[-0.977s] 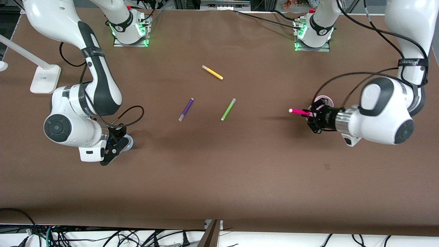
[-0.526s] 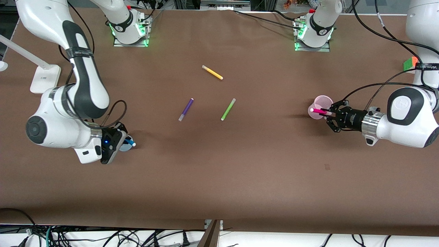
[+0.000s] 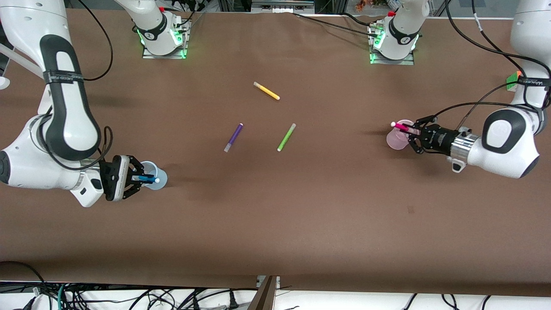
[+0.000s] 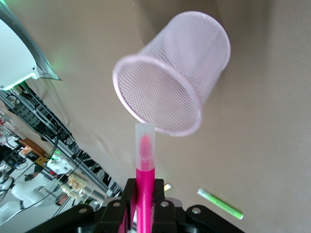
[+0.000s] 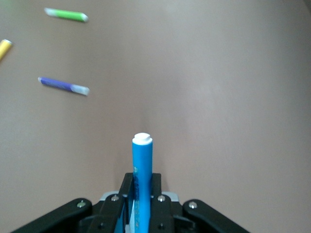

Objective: Place pink and blue markers in matching cups

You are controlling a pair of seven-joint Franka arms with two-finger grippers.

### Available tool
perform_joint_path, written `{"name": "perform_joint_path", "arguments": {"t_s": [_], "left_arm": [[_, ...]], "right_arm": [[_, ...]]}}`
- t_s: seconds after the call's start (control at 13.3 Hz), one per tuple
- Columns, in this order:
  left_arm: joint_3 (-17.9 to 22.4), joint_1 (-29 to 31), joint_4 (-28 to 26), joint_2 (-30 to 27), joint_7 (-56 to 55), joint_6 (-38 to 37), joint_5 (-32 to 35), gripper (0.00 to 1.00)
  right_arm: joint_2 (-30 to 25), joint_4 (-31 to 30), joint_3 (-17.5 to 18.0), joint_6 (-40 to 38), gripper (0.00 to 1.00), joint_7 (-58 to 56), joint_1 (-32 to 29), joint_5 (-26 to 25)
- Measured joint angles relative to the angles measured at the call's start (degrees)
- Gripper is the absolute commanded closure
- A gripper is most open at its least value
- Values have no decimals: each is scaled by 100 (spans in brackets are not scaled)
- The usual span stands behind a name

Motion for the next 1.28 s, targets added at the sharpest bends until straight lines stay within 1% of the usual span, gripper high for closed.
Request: {"name": "perform_joint_path", "arguments": {"t_s": [0.15,0.38,0.6,0.83,0.9,0.98,1.05,1.13,1.2,1.28], "left_arm": [[-1,175,-109,-10,216,-20,-29,100],[-29,168,-221,-10,558,-12,-182,100],[-17,190,-378,-2,891,100,-202,100],[-4,246,-456,25,1117,142,-203,100],[-4,273,-458,40,1175,146,-203,99],[-4,296,-457,60,1191,152,-203,68],[-3,309,-458,88,1199,162,-203,24],[1,322,-458,121,1204,197,-203,0],[4,338,-458,151,1209,246,-203,0],[5,351,-458,169,1215,269,-203,0]], "right_arm": [[41,-6,0,-162,100,-462,-88,251],[48,-19,2,-503,100,-928,-150,435],[56,-56,1,-992,100,-1517,-401,702],[169,-69,2,-1119,100,-1904,-570,855],[236,-69,3,-1119,100,-2013,-585,943],[300,-69,3,-1118,100,-2109,-593,1038],[350,-69,3,-1117,100,-2181,-599,1096],[379,-68,3,-1117,100,-2232,-605,1123],[398,-68,3,-1116,100,-2277,-608,1137],[409,-68,3,-1116,87,-2298,-614,1141]]}}
